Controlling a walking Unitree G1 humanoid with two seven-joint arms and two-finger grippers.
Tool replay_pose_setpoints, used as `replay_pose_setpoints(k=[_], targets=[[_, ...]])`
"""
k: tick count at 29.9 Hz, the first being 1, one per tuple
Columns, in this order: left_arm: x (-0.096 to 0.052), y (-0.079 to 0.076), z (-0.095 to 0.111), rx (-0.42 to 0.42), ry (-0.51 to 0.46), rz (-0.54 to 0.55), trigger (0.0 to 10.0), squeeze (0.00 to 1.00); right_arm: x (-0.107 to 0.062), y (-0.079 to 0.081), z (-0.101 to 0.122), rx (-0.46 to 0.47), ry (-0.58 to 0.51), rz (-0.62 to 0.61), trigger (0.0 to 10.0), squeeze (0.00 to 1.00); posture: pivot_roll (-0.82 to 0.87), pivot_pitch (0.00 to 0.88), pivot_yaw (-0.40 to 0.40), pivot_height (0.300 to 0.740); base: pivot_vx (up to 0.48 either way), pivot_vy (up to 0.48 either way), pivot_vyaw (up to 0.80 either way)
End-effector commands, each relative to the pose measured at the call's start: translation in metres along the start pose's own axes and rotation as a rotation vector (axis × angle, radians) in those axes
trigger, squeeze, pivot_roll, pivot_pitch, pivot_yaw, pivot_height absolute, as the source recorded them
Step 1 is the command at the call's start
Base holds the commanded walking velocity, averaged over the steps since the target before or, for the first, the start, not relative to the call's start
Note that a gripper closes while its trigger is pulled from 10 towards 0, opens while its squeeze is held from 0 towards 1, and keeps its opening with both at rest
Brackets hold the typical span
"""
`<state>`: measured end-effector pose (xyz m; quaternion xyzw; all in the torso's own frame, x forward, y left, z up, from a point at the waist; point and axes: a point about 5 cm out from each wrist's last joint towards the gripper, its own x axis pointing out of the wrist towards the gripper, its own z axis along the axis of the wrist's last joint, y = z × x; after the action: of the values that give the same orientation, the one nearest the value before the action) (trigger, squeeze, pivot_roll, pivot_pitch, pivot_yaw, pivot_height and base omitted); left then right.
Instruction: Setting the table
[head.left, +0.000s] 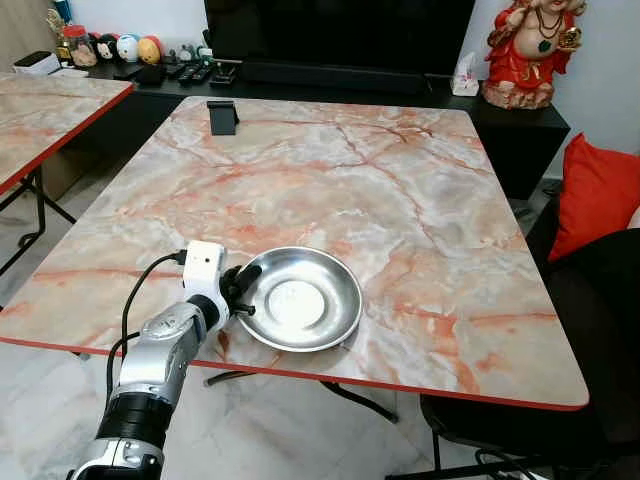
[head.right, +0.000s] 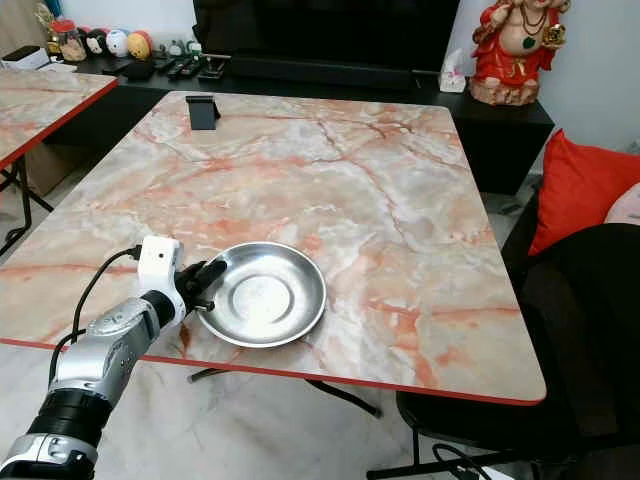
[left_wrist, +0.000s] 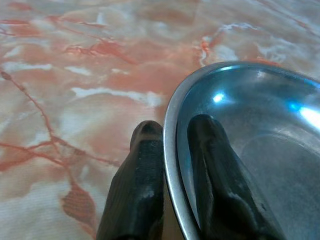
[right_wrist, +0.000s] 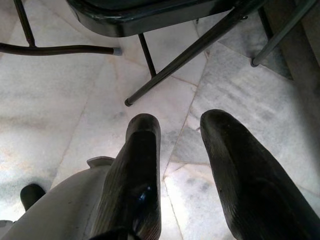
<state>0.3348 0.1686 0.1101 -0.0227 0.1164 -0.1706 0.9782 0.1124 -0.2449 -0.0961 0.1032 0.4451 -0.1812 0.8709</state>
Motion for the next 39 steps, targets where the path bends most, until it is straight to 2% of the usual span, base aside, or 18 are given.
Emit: replay_pose_setpoints(k=[1,4,14,15,16,17,20,21,24,27,35,39], targets=[[-0.001,0.001,-0.006,0.029,0.02,0.009,10.0,0.74,-0.001,-0.005,-0.001,-0.004,0.008,-0.01,10.0,0.0,0.06,0.0,-0.053,0.715,0.0,0.0,0.0],[-0.001,0.001,-0.006,0.058,0.017,0.02,10.0,0.73,-0.001,-0.005,-0.001,-0.007,0.009,-0.009,10.0,0.0,0.05,0.0,-0.054,0.715,0.0,0.0,0.0],[0.0,0.0,-0.003,0.076,-0.007,0.032,10.0,0.71,-0.001,-0.005,-0.001,-0.012,0.009,-0.007,10.0,0.0,0.05,0.0,-0.053,0.715,0.0,0.0,0.0],[0.001,0.0,0.0,0.076,-0.026,0.032,10.0,0.61,-0.001,-0.005,-0.001,-0.011,0.008,-0.006,10.0,0.0,0.05,0.0,-0.053,0.715,0.0,0.0,0.0],[0.001,0.0,0.002,0.08,-0.036,0.042,10.0,0.12,-0.001,-0.005,0.0,-0.012,0.008,-0.006,10.0,0.0,0.05,0.0,-0.053,0.715,0.0,0.0,0.0],[0.0,0.002,0.009,0.091,-0.088,0.068,10.0,0.0,-0.001,-0.005,0.0,-0.013,0.007,-0.005,10.0,0.0,0.05,0.0,-0.052,0.715,0.0,0.0,0.0],[-0.002,0.005,0.021,0.124,-0.184,0.106,10.0,0.0,-0.001,-0.005,0.0,-0.014,0.008,-0.004,10.0,0.0,0.05,0.0,-0.052,0.715,0.0,0.0,0.0],[-0.004,0.004,0.028,0.158,-0.234,0.11,10.0,0.0,-0.001,-0.005,0.0,-0.017,0.009,-0.004,10.0,0.0,0.06,0.0,-0.056,0.715,0.0,0.0,0.0],[-0.006,0.001,0.035,0.191,-0.292,0.13,10.0,0.0,-0.001,-0.005,-0.001,-0.021,0.011,-0.002,10.0,0.0,0.06,0.0,-0.059,0.715,0.0,0.0,0.0],[-0.01,-0.004,0.038,0.292,-0.345,0.163,10.0,0.0,-0.001,-0.005,-0.001,-0.022,0.01,0.001,10.0,0.0,0.06,0.0,-0.058,0.715,0.0,0.0,0.0],[-0.016,-0.022,0.02,0.338,-0.37,0.174,10.0,0.0,-0.002,-0.007,-0.004,-0.007,0.008,-0.009,10.0,0.0,0.06,0.0,-0.062,0.715,0.0,0.0,0.0],[-0.013,-0.027,0.022,0.345,-0.386,0.173,10.0,0.0,-0.003,-0.008,-0.005,0.024,0.006,-0.033,10.0,0.0,0.06,0.0,-0.044,0.715,0.0,0.0,0.0]])
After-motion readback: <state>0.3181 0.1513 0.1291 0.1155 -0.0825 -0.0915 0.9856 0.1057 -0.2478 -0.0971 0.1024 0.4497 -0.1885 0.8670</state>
